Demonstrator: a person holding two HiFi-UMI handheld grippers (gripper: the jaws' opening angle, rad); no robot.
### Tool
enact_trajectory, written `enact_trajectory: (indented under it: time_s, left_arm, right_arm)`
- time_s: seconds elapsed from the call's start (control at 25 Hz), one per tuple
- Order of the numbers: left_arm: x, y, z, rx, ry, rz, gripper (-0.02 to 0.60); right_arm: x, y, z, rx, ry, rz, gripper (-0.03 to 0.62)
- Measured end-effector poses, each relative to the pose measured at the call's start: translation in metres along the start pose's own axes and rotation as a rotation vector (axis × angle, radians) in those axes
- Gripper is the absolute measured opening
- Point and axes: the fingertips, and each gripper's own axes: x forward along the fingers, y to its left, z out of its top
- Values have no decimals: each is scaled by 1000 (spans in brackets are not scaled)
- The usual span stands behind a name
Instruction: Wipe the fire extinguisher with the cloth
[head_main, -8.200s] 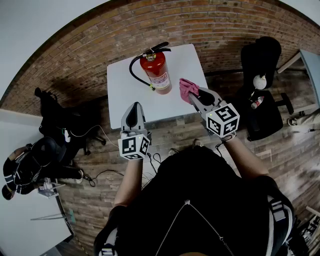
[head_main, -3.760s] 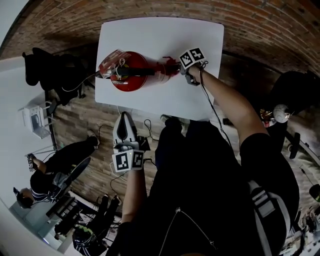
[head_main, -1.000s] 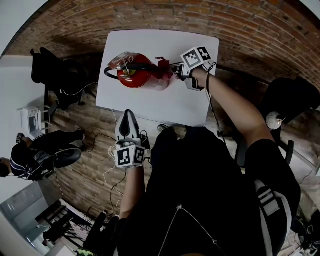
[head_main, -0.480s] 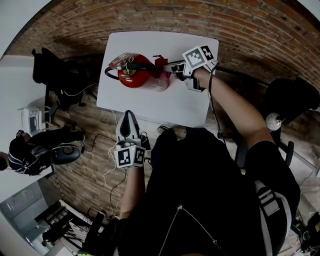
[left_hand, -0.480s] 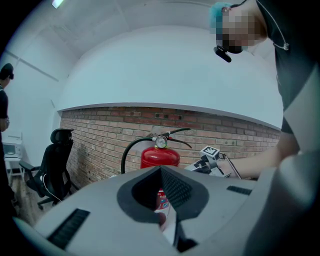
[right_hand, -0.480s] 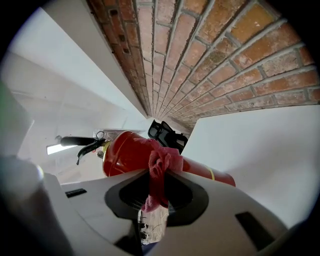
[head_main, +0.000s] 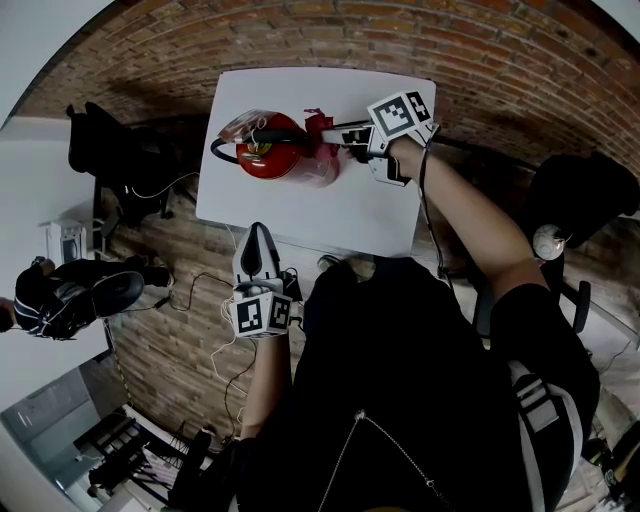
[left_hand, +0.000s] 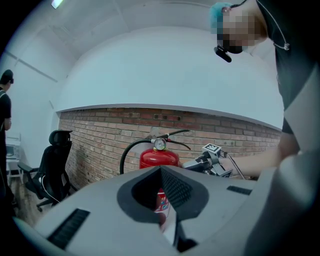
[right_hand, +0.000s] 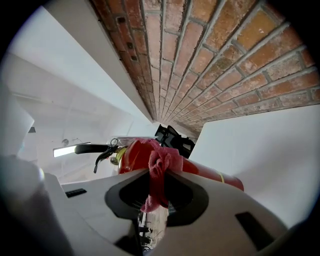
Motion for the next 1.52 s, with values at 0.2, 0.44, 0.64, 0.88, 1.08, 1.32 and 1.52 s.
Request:
enact_trajectory:
  time_s: [0.2, 0.44, 0.64, 0.88, 1.08, 1.32, 1.52]
  left_arm:
    - [1, 1, 1, -5, -1, -2, 8]
    - [3, 2, 1, -1, 1, -5, 8]
    - [3, 3, 1, 1, 0, -8, 8]
    - [4, 3, 3, -1, -4, -10, 8]
    - [3, 1, 2, 1, -1, -15, 8]
    - [5, -1, 1, 3, 1, -19, 8]
    - [8, -2, 1, 2, 10, -22, 8]
  right_arm:
    - [-3, 13, 7, -12, -19, 28, 92]
    - [-6, 26, 13, -8, -32, 66, 92]
    - [-9, 38, 17, -12, -38, 109, 92]
    - [-11, 50, 21, -11, -48, 154, 92]
    - [-15, 63, 24, -7, -59, 198, 92]
    - [-20, 74, 27, 29, -96, 260, 92]
    - [-36, 64, 34, 79, -178, 297, 92]
